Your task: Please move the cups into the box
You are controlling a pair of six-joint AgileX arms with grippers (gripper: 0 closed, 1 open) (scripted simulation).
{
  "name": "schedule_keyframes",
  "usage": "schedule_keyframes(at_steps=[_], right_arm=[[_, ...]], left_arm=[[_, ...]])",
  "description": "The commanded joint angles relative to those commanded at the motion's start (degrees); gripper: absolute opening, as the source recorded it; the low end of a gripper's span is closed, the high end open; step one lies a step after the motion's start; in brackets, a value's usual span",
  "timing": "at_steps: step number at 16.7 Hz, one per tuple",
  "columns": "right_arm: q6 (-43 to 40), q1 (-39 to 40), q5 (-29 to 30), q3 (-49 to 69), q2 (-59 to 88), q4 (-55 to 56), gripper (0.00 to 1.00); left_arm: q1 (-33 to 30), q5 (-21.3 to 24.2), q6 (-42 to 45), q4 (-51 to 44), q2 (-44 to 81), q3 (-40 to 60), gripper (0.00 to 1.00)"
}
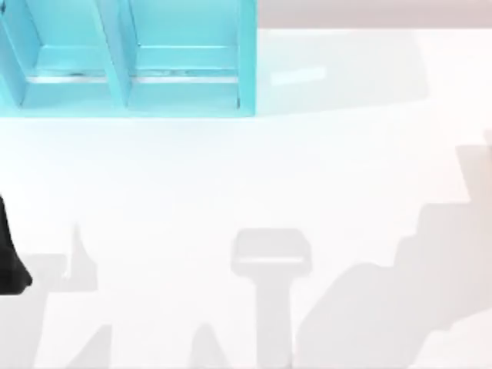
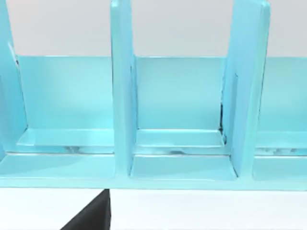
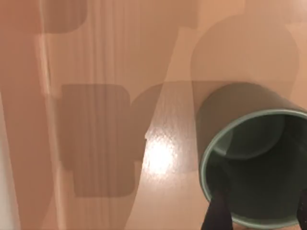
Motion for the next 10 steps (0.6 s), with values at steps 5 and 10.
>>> schedule_keyframes(at_steps=[5,10], right_arm=[[0.0,0.0,0.0,0.0,0.0,0.0,0.98],[0.0,0.0,0.0,0.0,0.0,0.0,1.0]], left_arm=[[0.0,0.0,0.0,0.0,0.0,0.0,1.0],[0.0,0.0,0.0,0.0,0.0,0.0,1.0]])
